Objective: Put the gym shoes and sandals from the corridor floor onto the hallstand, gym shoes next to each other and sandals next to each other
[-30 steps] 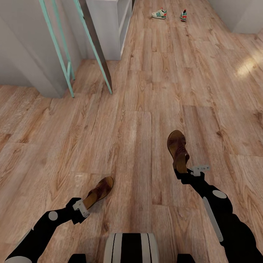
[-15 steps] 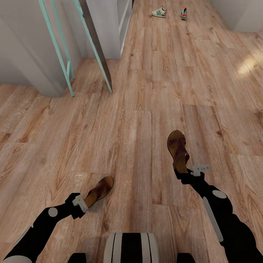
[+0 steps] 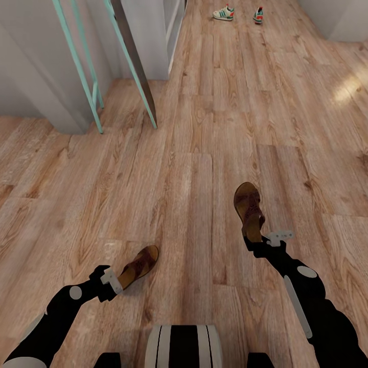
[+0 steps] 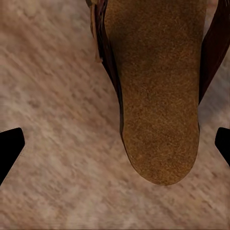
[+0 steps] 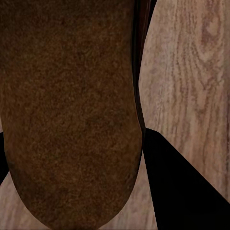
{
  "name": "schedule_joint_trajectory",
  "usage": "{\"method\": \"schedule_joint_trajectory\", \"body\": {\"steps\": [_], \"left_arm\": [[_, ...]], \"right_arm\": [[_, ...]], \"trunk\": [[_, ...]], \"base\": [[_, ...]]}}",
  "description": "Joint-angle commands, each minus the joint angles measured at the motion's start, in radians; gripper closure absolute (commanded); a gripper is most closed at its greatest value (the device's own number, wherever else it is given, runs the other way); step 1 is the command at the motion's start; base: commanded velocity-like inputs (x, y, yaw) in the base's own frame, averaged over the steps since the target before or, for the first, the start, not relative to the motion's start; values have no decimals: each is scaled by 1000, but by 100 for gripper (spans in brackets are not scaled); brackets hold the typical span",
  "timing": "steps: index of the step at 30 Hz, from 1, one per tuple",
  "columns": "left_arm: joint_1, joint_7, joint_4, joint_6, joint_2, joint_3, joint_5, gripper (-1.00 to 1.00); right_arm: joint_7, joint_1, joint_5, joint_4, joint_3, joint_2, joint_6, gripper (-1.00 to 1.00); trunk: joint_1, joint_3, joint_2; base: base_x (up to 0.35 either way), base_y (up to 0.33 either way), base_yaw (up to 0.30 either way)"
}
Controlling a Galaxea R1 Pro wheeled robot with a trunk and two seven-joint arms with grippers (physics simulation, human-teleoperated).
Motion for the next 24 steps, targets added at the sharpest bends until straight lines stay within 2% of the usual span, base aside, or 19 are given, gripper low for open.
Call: {"method": "schedule_joint_trajectory", "body": {"steps": [1,8,19,22,24], "left_arm": [[0,-6,-2,5,0,1,-3,-100],[0,-6,-3,6,-2,0,-6,-100],[-1,-6,-1,6,-3,-1,-8,-100],[-2,-6,-1,6,-4,-1,-8,-100],[-2,-6,-1,6,-4,0,-8,-100]], "right_arm": [[3,0,-6,-1,-1,0,7,100],[3,0,-6,-1,-1,0,7,100],[3,0,-6,-1,-1,0,7,100],[3,0,-6,-1,-1,0,7,100],[3,0,-6,-1,-1,0,7,100]], "trunk": [[0,-1,0],[3,-28,-2],[3,-31,-2],[3,-35,-2],[4,-45,-2]], "base": [[0,0,0],[0,0,0],[0,0,0],[0,0,0],[0,0,0]]}}
